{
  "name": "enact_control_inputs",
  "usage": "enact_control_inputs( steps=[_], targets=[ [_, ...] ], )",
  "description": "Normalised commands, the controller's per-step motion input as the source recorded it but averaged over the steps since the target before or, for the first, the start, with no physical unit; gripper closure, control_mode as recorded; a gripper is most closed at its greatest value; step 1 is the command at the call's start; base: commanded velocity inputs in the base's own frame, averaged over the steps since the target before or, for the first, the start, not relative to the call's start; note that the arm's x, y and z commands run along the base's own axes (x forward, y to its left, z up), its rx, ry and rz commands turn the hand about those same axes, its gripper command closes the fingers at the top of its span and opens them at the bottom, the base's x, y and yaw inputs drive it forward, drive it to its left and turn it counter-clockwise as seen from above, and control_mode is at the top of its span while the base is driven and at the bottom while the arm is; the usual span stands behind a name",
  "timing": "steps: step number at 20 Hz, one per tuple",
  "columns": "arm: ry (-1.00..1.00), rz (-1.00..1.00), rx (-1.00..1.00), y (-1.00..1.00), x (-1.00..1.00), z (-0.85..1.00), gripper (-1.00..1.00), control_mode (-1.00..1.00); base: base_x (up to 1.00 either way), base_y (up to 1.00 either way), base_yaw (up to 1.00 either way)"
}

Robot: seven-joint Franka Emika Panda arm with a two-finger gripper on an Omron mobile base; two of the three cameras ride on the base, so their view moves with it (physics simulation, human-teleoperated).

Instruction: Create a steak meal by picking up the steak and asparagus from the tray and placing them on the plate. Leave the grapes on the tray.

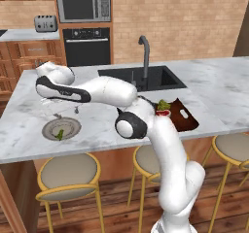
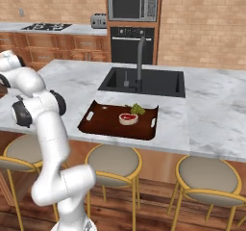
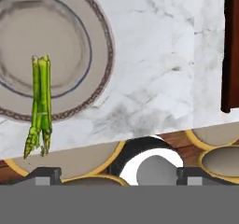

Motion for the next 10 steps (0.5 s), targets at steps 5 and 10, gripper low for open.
enact_control_inputs(
  steps=[5, 10],
  targets=[
    [-0.22, 0.00, 0.36, -1.00, -0.79, 0.32, -1.00, -1.00, 0.00, 0.00, 0.00],
    [-0.09, -0.08, 0.30, -1.00, -0.19, 0.40, -1.00, -1.00, 0.00, 0.00, 0.00]
  ],
)
